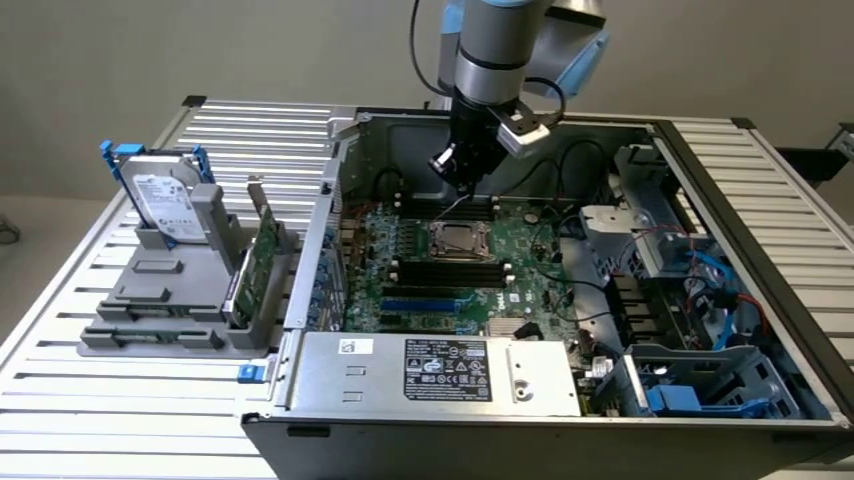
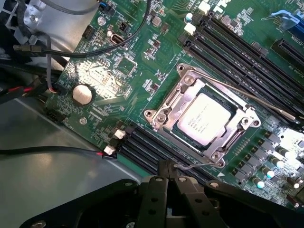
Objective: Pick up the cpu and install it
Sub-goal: 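Install the first cpu locking lever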
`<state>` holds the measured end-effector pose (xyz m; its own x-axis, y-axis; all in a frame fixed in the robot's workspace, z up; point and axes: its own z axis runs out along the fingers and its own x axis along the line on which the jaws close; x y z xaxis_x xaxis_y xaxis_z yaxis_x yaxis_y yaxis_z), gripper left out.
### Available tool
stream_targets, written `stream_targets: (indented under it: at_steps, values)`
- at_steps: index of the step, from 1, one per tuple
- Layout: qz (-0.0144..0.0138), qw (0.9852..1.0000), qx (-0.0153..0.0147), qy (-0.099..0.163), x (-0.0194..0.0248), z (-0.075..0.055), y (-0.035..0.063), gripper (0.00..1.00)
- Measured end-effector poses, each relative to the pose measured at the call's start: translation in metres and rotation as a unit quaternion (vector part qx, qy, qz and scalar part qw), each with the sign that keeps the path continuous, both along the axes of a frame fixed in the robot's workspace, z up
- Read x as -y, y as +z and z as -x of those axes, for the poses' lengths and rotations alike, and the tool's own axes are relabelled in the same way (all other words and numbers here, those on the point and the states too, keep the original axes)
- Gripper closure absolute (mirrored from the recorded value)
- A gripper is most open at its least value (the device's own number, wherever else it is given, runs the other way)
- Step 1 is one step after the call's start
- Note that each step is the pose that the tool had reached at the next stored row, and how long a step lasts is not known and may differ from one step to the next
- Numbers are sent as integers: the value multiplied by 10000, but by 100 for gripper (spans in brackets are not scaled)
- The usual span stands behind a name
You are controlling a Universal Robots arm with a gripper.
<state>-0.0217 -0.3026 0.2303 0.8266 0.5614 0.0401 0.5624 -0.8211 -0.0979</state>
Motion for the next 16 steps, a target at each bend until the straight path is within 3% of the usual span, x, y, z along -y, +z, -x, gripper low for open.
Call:
stream_targets:
  at_steps: [16]
  values:
    - [-2, 10000, 1, 67, -1, 5, -66, 89]
